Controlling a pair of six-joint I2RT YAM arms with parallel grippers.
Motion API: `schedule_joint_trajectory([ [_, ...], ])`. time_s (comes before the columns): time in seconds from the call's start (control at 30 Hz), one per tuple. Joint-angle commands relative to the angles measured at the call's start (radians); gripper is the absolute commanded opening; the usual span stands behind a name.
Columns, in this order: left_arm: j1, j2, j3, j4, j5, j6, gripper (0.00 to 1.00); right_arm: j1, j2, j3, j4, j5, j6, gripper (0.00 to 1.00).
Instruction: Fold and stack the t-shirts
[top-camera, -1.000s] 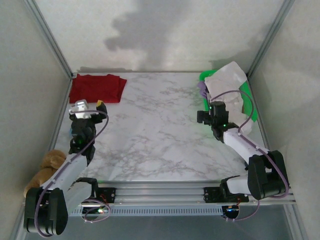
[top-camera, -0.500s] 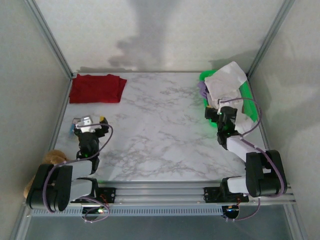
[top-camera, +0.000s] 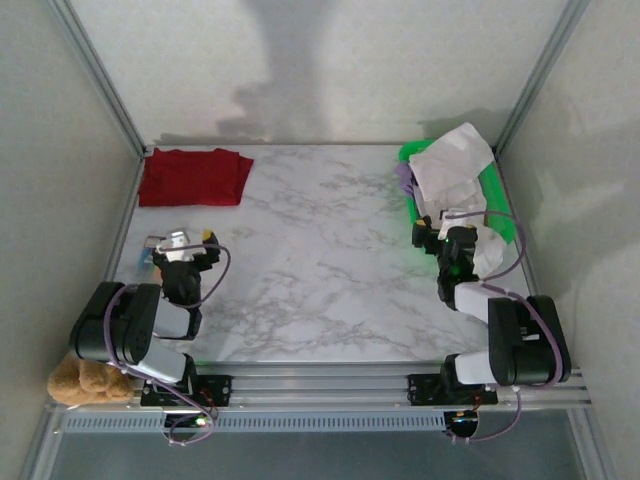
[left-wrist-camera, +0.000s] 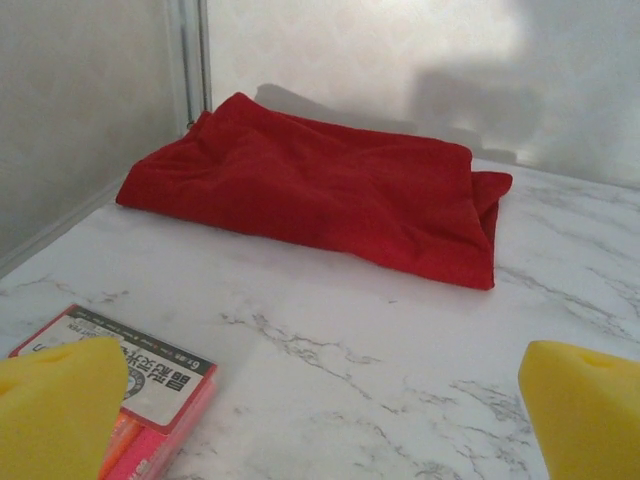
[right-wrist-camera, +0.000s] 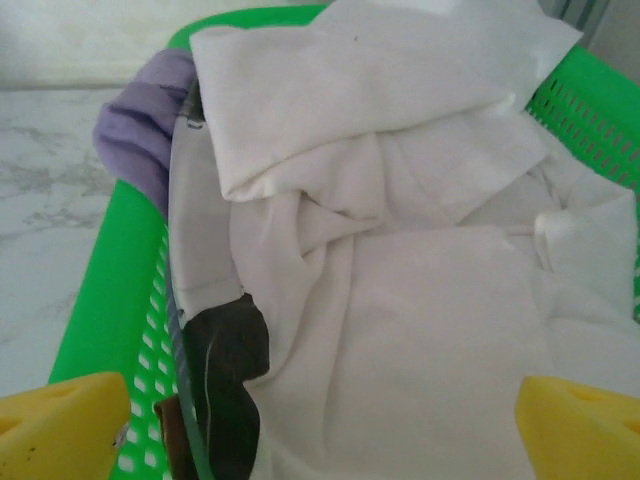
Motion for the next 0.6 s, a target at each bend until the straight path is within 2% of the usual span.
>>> schedule_joint_trajectory([
  [0.0,0.009,0.009,0.011,0.081,0.044,0.020,1.00,-0.006,0.063,-0.032,0.057,-0.076,0.003,0.99],
  [0.17,0.009,0.012,0.058,-0.002,0.046,0.022,1.00,-0.005,0.136,-0.029,0.112,-0.102,-0.010,0.99],
  [0.33,0.040,0.017,0.100,-0.078,0.055,-0.019,1.00,-0.026,0.140,-0.003,0.065,-0.114,0.009,0.99],
  [0.57,0.052,0.017,0.103,-0.081,0.069,-0.028,1.00,-0.037,0.140,0.000,0.057,-0.131,0.017,0.99],
])
